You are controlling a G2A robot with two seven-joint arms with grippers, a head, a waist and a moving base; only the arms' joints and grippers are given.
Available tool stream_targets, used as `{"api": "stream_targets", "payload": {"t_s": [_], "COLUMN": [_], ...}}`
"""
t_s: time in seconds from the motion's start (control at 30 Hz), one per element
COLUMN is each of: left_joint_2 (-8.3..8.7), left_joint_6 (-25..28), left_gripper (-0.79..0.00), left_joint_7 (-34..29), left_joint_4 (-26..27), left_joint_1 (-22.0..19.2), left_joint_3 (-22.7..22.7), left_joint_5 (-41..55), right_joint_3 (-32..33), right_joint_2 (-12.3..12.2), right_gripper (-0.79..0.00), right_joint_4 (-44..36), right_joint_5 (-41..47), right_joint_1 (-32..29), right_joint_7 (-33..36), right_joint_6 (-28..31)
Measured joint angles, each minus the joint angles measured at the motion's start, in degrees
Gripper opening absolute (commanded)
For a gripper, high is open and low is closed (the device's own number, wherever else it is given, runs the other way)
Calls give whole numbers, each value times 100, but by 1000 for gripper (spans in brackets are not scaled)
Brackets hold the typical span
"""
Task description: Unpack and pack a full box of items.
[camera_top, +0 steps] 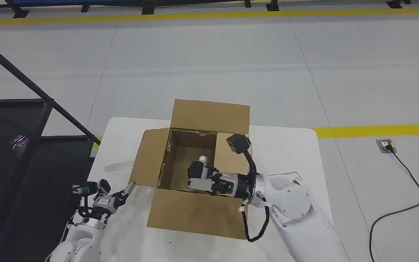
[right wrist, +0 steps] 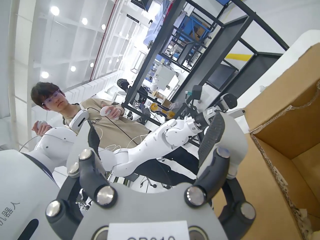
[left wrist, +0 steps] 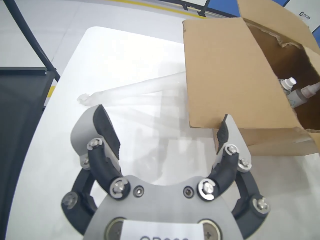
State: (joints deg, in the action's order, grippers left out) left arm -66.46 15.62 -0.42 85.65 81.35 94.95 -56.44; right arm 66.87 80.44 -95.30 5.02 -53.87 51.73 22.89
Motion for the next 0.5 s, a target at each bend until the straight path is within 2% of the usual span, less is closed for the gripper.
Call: {"api": "stream_targets", "payload": {"t_s": [0.13,0.23,0.5], "left_joint_2": [-1,6,40], "left_joint_6": [24,70,169], "left_gripper": [0,0,0], "left_joint_7": [58,213,585], "left_joint_4": [-104,40,1183], "left_joint_1": [-62,30,676], "left_joint_3": [-29,75,702], "left_joint_5": [-42,15,259], "right_joint_3": [55,51,113], "right_joint_2": [-13,-12,-62], "right_gripper": [0,0,0], "right_joint_4": [-96,-88,-154], "right_joint_5": [-34,-31,-251], "right_joint_1": [-80,-74,-246], "right_joint_7": [-34,-30,-13], "right_joint_6": [2,1,156]}}
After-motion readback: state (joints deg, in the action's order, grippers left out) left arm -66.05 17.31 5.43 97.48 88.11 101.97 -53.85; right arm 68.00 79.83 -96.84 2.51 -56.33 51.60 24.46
